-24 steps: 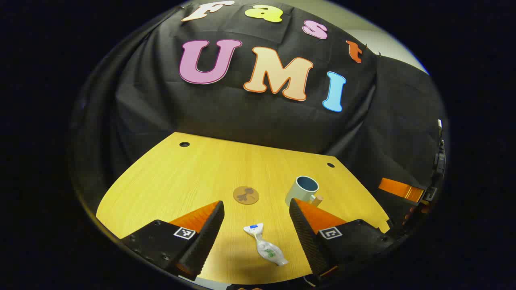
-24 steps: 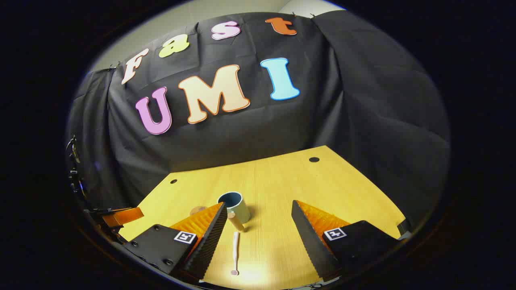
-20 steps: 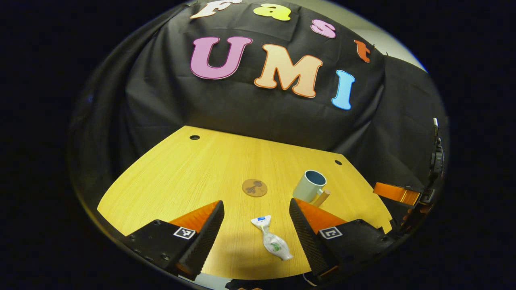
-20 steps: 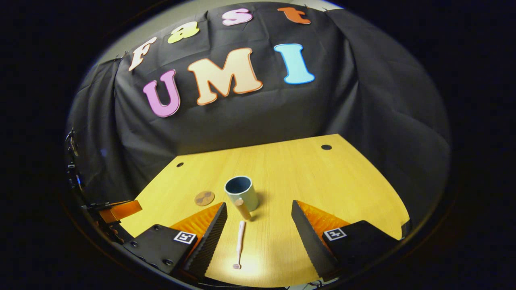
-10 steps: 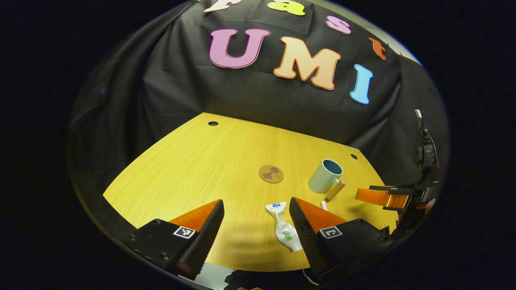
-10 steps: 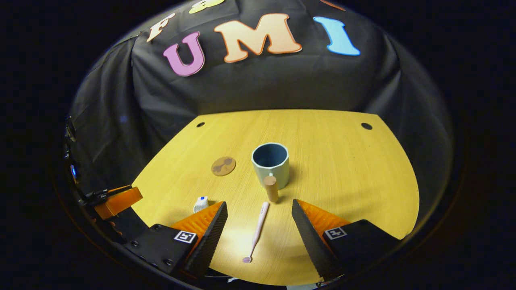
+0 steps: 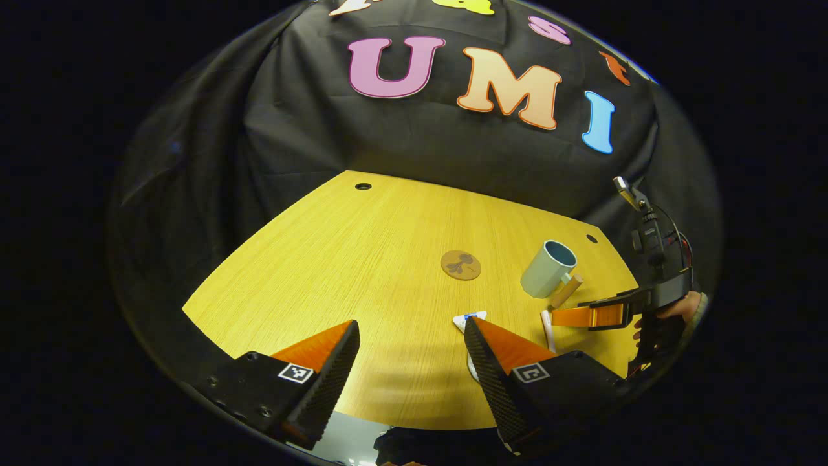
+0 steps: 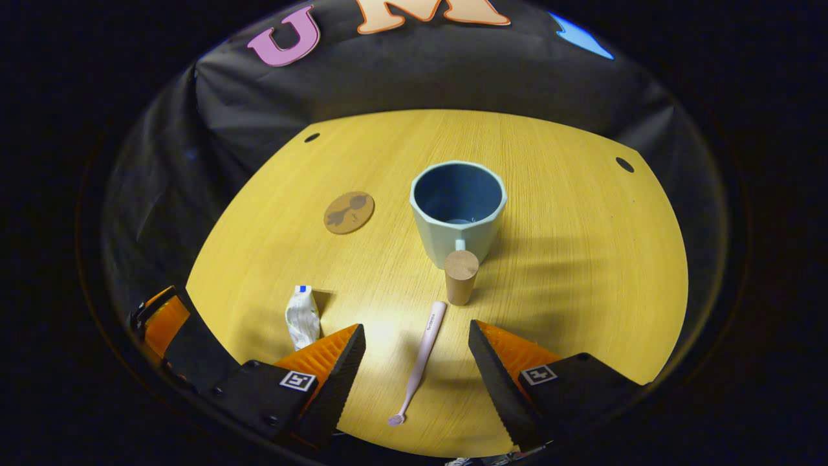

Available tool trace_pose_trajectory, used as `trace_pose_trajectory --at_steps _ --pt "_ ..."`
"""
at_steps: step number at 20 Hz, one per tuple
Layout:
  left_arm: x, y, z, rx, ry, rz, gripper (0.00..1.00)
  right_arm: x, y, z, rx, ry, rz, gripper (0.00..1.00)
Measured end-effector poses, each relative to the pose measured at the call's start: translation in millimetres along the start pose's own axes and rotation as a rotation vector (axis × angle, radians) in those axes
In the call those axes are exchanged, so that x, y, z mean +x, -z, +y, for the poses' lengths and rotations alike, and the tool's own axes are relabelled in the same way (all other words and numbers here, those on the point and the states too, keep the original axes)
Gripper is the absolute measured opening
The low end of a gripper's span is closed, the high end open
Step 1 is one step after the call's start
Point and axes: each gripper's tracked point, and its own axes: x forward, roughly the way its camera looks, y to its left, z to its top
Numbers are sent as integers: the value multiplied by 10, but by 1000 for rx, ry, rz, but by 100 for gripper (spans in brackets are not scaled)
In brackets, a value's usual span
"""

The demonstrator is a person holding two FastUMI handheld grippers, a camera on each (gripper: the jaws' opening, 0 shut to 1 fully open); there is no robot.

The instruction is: Put the toothbrush and toothpaste on the desktop into the cup, then pick up the cup and place it on the coaster on the desktop.

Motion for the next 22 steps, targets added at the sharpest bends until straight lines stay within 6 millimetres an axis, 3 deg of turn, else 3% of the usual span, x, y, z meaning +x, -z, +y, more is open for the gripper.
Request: trace_pose_trajectory --at_steps 1,3,4,5,7,8,9,10,11,12,14,16,18,19,22 --pt "18 27 -4 -12 3 7 95 59 37 -23 0 15 32 98" --pt "51 74 -20 -38 4 27 95 166 75 -38 14 32 80 92" --pt "66 95 -18 -49 3 36 95 207 84 -55 18 41 97 97" --pt "91 127 -13 -59 0 46 95 249 87 -77 13 51 115 90" --pt "130 162 31 -66 -12 63 95 327 103 -129 -24 74 144 90" --pt "158 167 63 -67 -23 69 95 353 116 -143 -38 83 164 77" --pt "178 171 90 -68 -32 72 95 379 135 -148 -44 91 178 75" --pt "191 164 137 -71 -43 75 95 413 148 -142 -36 98 192 55" --pt "211 164 162 -74 -52 77 95 433 174 -122 -31 96 204 46" --pt "222 160 190 -76 -57 78 95 442 186 -126 -29 100 213 49" --pt "246 166 222 -79 -68 82 95 455 157 -155 -31 108 215 46" --pt "268 185 242 -82 -72 89 95 443 152 -159 -34 111 219 33" --pt "286 192 240 -81 -71 94 96 449 154 -195 -42 131 219 28" --pt "291 184 225 -79 -68 97 96 440 156 -191 -45 133 220 18" --pt "327 228 189 -76 -58 130 95 439 169 -179 -28 123 229 12"
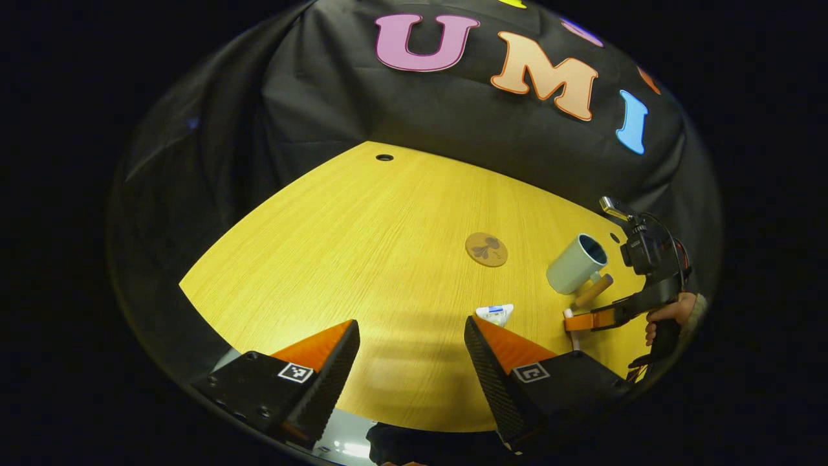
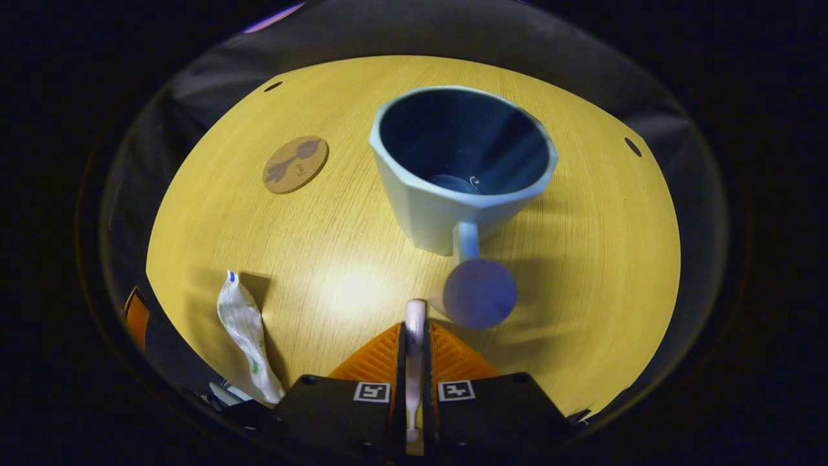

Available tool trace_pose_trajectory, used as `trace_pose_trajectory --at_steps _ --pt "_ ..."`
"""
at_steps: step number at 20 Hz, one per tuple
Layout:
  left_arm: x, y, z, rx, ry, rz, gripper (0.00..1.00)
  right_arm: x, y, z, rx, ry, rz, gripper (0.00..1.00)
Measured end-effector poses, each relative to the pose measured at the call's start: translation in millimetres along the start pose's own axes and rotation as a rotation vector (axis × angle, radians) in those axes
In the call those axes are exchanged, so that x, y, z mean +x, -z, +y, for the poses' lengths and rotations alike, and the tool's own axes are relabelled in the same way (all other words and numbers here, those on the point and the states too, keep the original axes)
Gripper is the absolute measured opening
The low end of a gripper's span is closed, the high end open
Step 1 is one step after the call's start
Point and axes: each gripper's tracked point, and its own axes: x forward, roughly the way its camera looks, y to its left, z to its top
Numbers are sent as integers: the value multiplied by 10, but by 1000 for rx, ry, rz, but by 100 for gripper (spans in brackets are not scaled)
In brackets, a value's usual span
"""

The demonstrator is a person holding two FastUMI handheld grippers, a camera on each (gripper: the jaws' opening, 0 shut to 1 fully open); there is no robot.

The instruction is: Put the toothbrush and toothpaste on the desktop into the cup, then pick up the cup and place it on the coaster on the desktop.

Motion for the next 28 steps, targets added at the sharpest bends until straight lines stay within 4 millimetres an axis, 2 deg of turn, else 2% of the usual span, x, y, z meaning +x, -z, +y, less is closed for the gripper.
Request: trace_pose_trajectory --at_steps 3,8,10,14,17,21,23,24,26,27,28 --pt "56 72 -98 -20 27 56 95 -11 15 0 13 -26 7 4" --pt "157 227 -304 -42 77 175 95 -41 3 3 16 -25 -23 4" --pt "193 274 -396 -46 95 225 95 -157 -35 21 35 -37 -63 4" --pt "317 336 -700 -48 143 324 95 -421 -39 -64 100 -53 -129 4" --pt "427 433 -891 -51 155 417 95 -625 21 -249 170 -52 -170 3" --pt "577 489 -1058 -87 146 493 93 -789 186 -439 234 -49 -205 4" --pt "658 528 -1067 -76 126 524 89 -848 308 -566 258 -34 -210 4" --pt "698 545 -1067 -74 114 536 84 -873 356 -626 272 -27 -213 1" --pt "752 586 -1101 -76 113 565 71 -930 469 -761 297 3 -212 4" --pt "778 610 -1103 -77 114 577 73 -933 509 -845 302 24 -216 4" --pt "797 623 -1110 -79 111 587 66 -940 539 -920 311 41 -219 4"
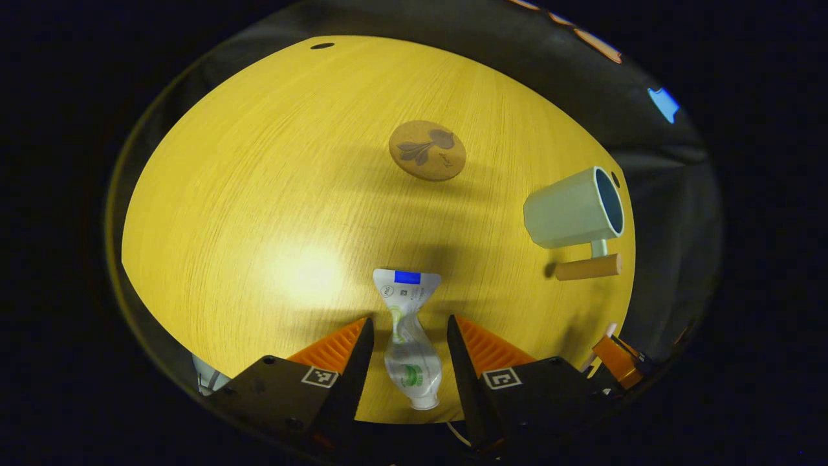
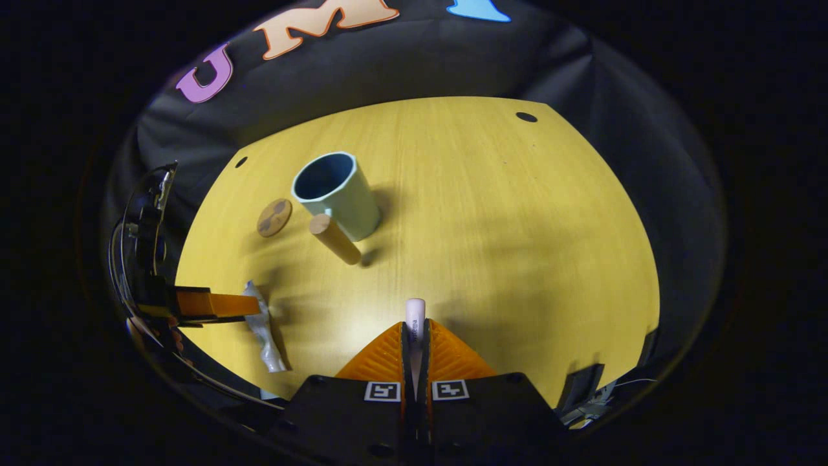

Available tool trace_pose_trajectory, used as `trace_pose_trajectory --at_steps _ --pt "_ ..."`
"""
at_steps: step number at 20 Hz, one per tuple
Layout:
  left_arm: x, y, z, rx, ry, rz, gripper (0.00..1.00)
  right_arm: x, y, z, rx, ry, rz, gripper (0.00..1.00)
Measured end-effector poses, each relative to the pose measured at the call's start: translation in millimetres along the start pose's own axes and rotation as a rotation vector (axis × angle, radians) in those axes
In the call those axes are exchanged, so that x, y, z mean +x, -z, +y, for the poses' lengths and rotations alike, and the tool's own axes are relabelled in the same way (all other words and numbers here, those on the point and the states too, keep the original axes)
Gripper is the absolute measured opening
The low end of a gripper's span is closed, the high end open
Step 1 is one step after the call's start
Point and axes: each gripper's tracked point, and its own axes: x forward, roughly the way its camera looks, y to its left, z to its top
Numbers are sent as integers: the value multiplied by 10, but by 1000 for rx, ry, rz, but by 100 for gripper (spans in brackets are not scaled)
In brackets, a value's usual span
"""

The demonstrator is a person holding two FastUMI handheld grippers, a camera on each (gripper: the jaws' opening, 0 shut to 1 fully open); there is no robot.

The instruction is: Put the toothbrush and toothpaste on the desktop into the cup, then pick up the cup and place it on the coaster on the desktop.

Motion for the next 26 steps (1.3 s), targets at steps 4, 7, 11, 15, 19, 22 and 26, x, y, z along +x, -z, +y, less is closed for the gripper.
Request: trace_pose_trajectory --at_steps 4,7,11,15,19,22,26 --pt "70 40 22 -2 -32 42 41 -36 -55 -222 44 23 -17 4" --pt "88 47 33 -16 -46 53 25 -46 -106 -319 57 32 -25 4" --pt "114 52 -42 -14 -33 40 12 3 -97 -347 57 30 -15 3" --pt "58 8 -75 20 29 -4 0 31 -111 -305 39 19 -15 4" --pt "-42 -57 -119 42 68 -84 0 44 -177 -261 38 4 -37 4" --pt "-159 -52 -192 55 108 -103 2 27 -283 -221 24 -6 -78 4" --pt "-397 -135 -295 73 150 -177 0 -57 -612 -145 19 -29 -183 3"
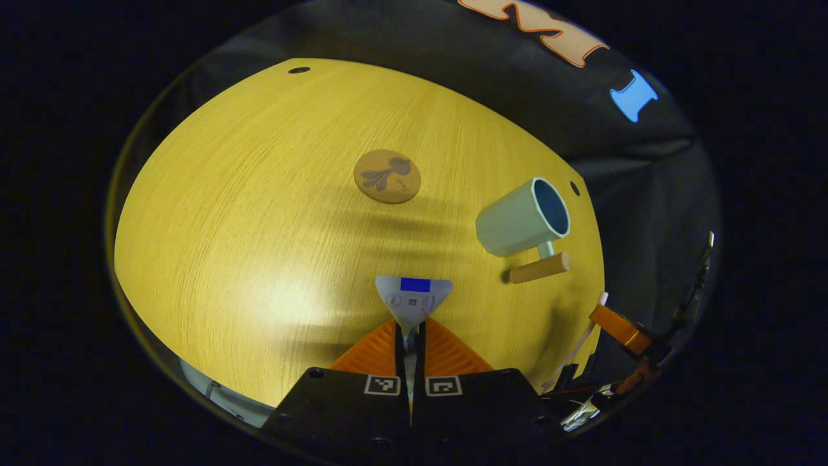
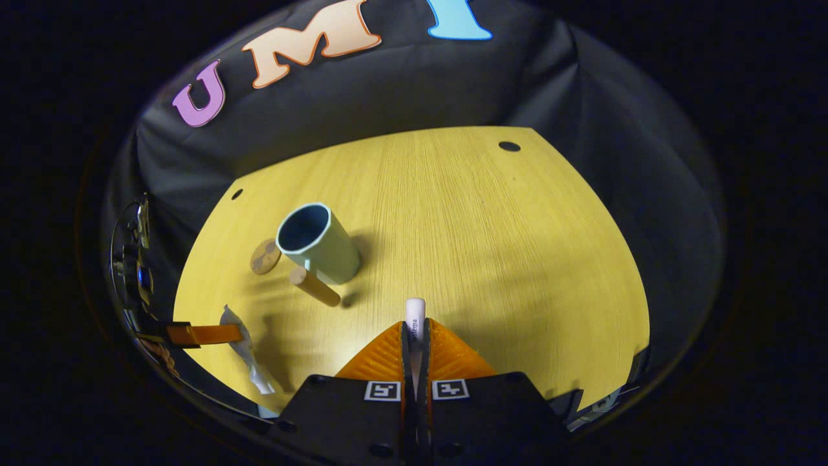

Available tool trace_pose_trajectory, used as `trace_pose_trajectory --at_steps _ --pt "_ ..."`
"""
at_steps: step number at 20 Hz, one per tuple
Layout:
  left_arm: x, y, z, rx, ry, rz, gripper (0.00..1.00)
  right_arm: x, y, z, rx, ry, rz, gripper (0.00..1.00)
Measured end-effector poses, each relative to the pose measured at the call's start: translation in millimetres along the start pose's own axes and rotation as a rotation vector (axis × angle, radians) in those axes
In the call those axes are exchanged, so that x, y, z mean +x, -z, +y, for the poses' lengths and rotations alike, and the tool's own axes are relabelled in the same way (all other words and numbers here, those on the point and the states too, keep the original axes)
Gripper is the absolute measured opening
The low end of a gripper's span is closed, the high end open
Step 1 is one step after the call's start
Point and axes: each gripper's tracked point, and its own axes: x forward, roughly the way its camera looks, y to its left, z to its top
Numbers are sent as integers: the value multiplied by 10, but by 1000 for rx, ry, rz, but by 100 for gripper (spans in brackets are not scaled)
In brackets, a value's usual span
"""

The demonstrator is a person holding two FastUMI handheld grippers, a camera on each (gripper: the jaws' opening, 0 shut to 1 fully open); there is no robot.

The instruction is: Put the toothbrush and toothpaste on the desktop into the cup, then pick up the cup and place it on the coaster on the desktop.

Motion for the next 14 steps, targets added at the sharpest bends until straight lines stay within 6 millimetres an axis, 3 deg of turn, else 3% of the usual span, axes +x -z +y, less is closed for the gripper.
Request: trace_pose_trajectory --at_steps 5,14 --pt "-207 -234 -142 53 33 -106 0 -35 -531 229 9 -58 -125 4" --pt "-454 -817 -389 131 91 -291 0 -347 -1753 820 18 -246 -432 3"
